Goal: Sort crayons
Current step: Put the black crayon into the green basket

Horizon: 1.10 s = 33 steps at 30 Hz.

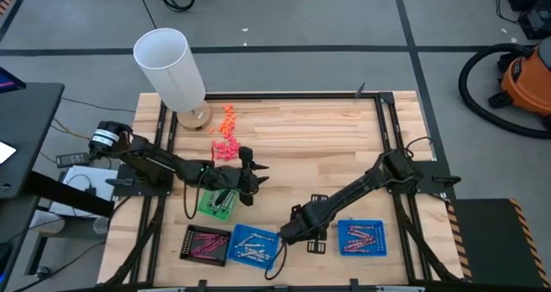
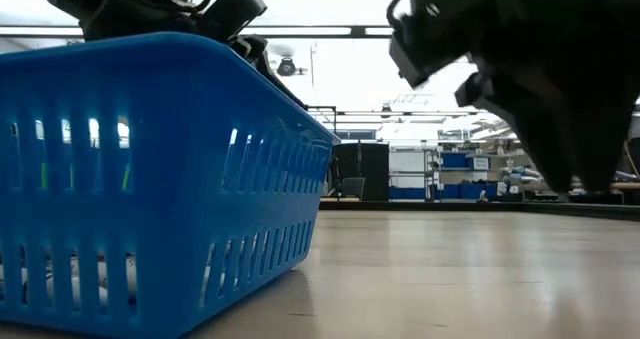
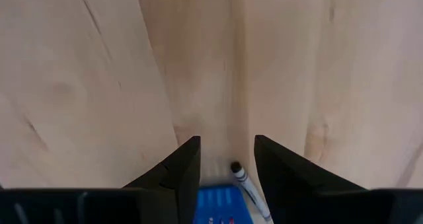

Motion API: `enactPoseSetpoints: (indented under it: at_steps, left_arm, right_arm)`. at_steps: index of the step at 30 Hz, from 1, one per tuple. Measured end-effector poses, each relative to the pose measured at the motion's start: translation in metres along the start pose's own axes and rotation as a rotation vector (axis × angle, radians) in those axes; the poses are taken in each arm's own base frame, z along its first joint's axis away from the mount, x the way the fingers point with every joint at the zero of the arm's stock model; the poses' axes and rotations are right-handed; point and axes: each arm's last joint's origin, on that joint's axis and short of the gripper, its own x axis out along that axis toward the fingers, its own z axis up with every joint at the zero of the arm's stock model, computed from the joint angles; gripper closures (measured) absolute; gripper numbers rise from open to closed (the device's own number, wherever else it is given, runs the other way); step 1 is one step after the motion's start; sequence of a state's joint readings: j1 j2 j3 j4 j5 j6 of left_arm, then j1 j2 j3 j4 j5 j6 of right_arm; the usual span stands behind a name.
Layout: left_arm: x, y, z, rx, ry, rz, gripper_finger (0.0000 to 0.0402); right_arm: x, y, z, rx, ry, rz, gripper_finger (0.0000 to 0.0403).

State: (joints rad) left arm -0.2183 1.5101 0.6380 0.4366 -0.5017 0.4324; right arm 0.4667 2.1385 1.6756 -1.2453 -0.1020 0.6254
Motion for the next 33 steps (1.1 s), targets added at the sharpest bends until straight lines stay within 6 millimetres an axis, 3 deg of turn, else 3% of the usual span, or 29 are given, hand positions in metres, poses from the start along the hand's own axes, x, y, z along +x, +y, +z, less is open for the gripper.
enactPoseSetpoints:
  at_steps: [17, 33]
  left_arm:
    - [0.0, 0.0, 0.002, -0.009, -0.019, -0.004, 0.023]
    - [0.0, 0.0, 0.002, -0.014, -0.024, -0.002, 0.023]
  right_arm:
    - [0.031, 0.008, -0.007, -0.011, 0.17, -0.061, 0.0251]
    - [0.046, 0.006, -0.016, -0.045, 0.217, -0.123, 0.0251]
